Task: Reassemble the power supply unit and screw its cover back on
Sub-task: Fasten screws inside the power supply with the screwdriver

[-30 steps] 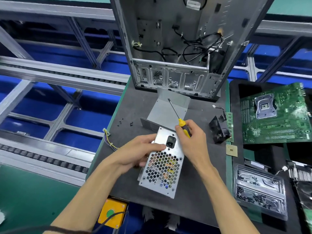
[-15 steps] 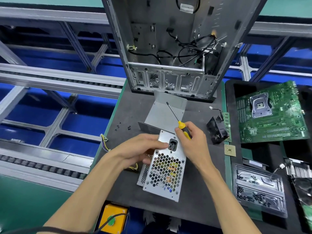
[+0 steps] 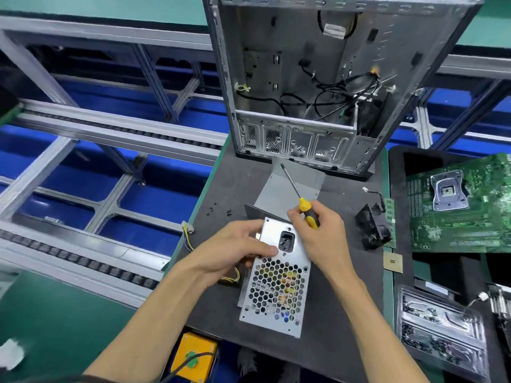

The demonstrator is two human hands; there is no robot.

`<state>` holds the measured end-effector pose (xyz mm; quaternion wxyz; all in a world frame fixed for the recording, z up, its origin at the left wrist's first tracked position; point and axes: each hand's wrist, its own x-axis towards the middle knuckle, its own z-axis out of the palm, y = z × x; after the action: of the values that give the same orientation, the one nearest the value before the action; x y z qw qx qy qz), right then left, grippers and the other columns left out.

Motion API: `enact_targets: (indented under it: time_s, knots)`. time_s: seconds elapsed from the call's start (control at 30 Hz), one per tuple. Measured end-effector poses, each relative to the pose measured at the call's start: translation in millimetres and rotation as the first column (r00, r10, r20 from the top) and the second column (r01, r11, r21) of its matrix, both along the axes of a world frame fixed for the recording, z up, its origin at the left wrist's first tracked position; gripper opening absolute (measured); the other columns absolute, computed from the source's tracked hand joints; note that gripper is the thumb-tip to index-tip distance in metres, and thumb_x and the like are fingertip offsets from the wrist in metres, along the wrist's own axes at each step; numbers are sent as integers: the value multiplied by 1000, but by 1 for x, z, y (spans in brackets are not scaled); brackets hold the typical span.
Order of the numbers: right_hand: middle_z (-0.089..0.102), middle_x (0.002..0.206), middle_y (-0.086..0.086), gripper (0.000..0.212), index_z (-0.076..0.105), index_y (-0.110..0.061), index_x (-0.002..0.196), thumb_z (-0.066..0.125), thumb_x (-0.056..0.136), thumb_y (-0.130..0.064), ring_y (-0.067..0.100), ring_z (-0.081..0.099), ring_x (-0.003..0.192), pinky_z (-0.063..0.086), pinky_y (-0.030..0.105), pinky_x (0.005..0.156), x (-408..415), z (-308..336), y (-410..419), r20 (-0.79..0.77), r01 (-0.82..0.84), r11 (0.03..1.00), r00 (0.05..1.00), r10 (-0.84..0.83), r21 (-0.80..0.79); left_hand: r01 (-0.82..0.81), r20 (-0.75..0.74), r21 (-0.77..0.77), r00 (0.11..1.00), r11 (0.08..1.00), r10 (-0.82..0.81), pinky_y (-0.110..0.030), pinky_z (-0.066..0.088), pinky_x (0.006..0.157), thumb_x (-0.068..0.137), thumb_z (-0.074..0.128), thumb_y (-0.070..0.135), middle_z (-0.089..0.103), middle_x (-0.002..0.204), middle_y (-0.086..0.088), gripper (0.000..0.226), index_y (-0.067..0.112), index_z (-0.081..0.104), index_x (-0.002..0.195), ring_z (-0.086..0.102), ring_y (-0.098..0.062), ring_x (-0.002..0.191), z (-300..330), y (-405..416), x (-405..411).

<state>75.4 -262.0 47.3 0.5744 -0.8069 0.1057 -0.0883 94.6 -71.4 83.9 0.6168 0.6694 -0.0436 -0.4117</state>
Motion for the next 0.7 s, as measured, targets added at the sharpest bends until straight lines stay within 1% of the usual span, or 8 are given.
enact_targets:
  time_s: [0.13,0.23,0.3,0.33,0.4,0.57,0.63,0.7]
  knots:
    - [35,62,11,28,60,-4,78,69,95,-24,10,28,57,27,22,52,2,1,9,-21,-20,1000,1000,20,-3,4,-40,-2,999,1000,-4,-21,34,54,93,67,8,73,104,-13,27,11,72,119,58,-14,77,1,8,-1]
    - [35,58,-3,27,62,-6,77,69,95,-24,9,28,55,28,20,50,5,-2,14,-19,-12,1000,1000,12,-8,-45,-115,-25,992,999,42,-21,42,59,95,65,10,75,108,-8,26,17,74,118,65,-14,81,-1,11,-5]
    - [34,58,-4,29,61,-5,77,70,94,-26,9,27,55,27,21,51,9,-4,15,-18,-15,1000,1000,14,-19,-108,-131,-35,986,994,103,-36,53,82,96,64,10,75,117,-9,30,20,72,122,71,-25,98,-5,12,-7]
    - [34,58,-3,30,62,-6,76,70,94,-28,9,27,56,27,22,51,11,-5,16,-21,-20,1000,1000,19,-23,-140,-131,-35,982,990,134,-46,52,97,96,64,10,74,120,-11,31,21,70,125,69,-31,109,-8,13,-8]
    - [33,56,-5,33,62,-10,71,72,93,-32,9,26,55,25,23,50,13,-6,18,-34,-46,999,998,45,-24,-180,-125,-48,977,983,172,-52,45,108,95,65,11,73,122,-11,33,22,70,125,66,-35,119,-12,16,-9]
    - [27,52,-6,59,41,-9,57,73,92,-44,10,22,54,18,27,51,18,-3,21,-62,-135,986,990,129,-94,-199,-118,-39,974,979,193,-40,57,94,94,67,18,75,118,-8,27,26,73,119,71,-28,111,-10,21,-11]
    - [25,53,-5,61,41,-5,58,73,91,-45,11,21,55,17,27,51,19,-2,22,-64,-142,984,989,136,-103,-199,-105,-17,975,980,196,-31,58,81,94,69,21,76,114,-6,24,27,74,116,73,-23,104,-8,21,-11]
    - [25,52,-6,61,42,-3,59,73,91,-45,11,21,55,18,27,51,19,-2,21,-69,-145,984,988,138,-102,-189,-99,4,977,982,189,-31,58,82,93,69,22,77,113,-6,23,27,74,115,73,-23,103,-8,21,-9]
